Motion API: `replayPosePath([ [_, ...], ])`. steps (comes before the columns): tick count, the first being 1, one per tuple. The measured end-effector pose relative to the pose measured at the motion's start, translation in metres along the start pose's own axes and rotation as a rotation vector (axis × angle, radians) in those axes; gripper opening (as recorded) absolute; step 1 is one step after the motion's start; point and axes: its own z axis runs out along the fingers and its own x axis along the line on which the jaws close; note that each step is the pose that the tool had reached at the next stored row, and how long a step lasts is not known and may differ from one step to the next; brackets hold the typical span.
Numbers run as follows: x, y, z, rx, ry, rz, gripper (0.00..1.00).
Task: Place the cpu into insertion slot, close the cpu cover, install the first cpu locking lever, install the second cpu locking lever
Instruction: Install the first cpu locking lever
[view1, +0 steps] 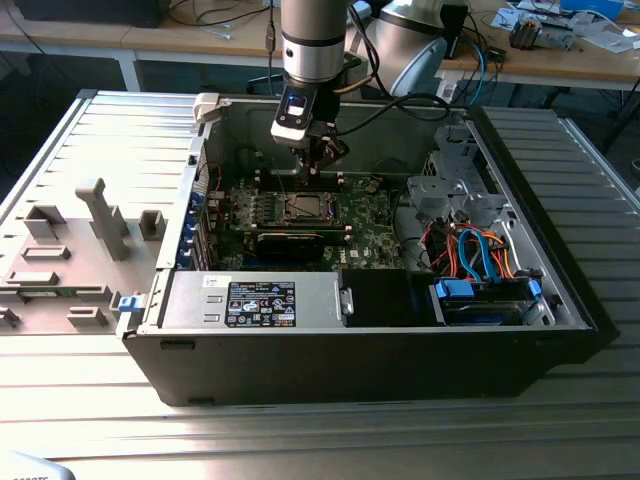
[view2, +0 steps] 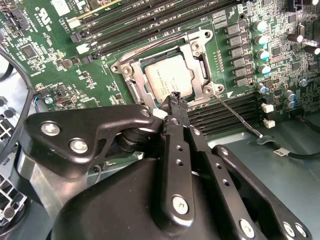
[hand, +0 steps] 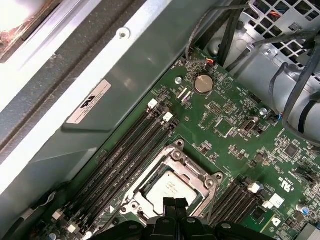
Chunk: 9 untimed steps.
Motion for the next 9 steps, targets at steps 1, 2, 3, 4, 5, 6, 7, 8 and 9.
replayPosePath([
  [1, 0.0, 0.0, 0.0, -0.0001, 0.0001, -0.002, 0.11],
  [2, 0.0, 0.0, 0.0, -0.0002, 0.0001, -0.006, 0.11],
  [3, 0.0, 0.0, 0.0, -0.0003, 0.0002, -0.009, 0.11],
  [4, 0.0, 0.0, 0.0, -0.0005, 0.0003, -0.013, 0.11],
  [5, 0.0, 0.0, 0.0, -0.0006, 0.0004, -0.018, 0.11],
  [6, 0.0, 0.0, 0.0, -0.0008, 0.0005, -0.023, 0.11],
  [7, 0.0, 0.0, 0.0, -0.001, 0.0005, -0.025, 0.11],
  [8, 0.0, 0.0, 0.0, -0.001, 0.0006, -0.028, 0.11],
  [9, 0.0, 0.0, 0.0, -0.0011, 0.0006, -0.031, 0.11],
])
